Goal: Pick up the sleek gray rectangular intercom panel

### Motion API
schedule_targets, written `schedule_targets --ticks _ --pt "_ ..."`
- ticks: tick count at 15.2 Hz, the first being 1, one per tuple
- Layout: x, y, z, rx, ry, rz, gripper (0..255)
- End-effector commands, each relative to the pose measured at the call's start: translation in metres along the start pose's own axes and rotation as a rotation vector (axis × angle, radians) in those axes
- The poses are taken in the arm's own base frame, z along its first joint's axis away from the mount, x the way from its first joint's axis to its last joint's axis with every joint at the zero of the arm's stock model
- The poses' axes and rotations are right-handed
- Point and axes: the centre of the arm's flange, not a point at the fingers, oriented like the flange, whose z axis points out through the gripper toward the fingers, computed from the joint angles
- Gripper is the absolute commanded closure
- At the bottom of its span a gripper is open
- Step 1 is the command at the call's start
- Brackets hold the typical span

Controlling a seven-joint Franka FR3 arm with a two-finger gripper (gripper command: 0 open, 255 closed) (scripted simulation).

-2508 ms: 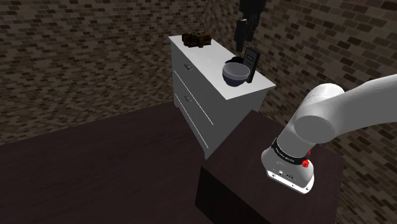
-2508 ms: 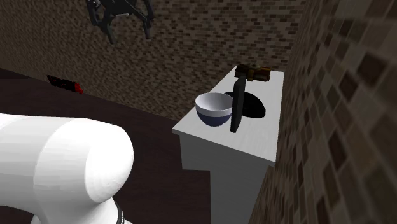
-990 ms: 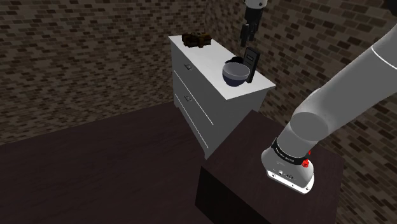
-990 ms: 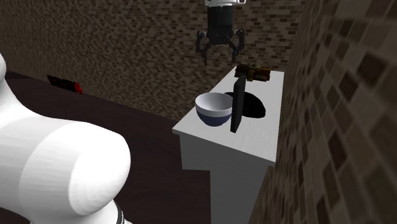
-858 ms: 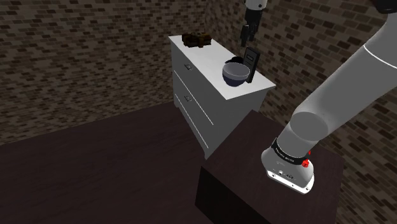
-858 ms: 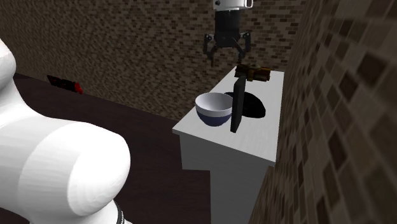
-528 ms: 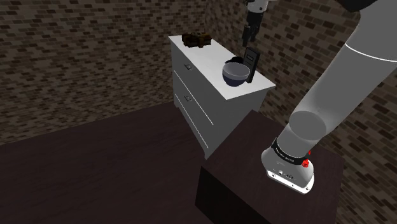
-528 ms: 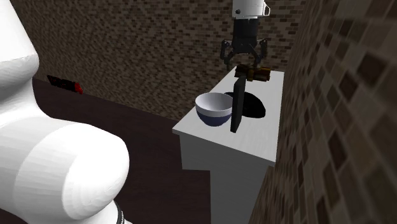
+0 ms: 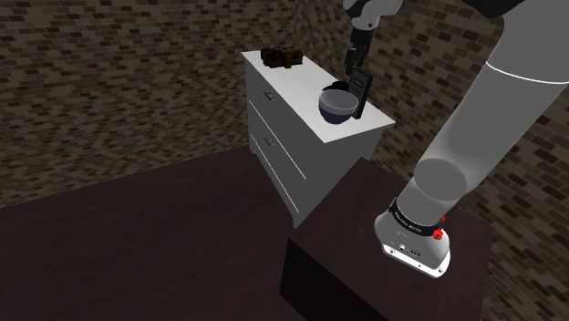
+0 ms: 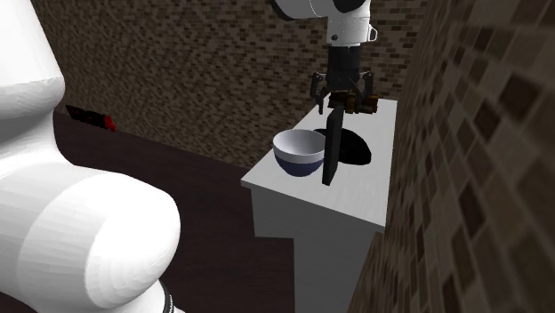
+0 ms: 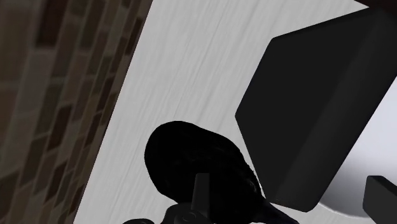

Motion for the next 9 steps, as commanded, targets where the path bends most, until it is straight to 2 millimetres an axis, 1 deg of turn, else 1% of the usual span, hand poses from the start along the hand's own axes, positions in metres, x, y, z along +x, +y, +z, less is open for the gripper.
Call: schedule_targets --ticks 1,2,9 --pt "0.0003 0.0002 0.0051 0.000 0.000 0.000 0" --pt "0.0002 0.0005 0.0047 0.000 0.000 0.000 255" --pt "0.0003 0.0000 0.0047 0.000 0.000 0.000 255"
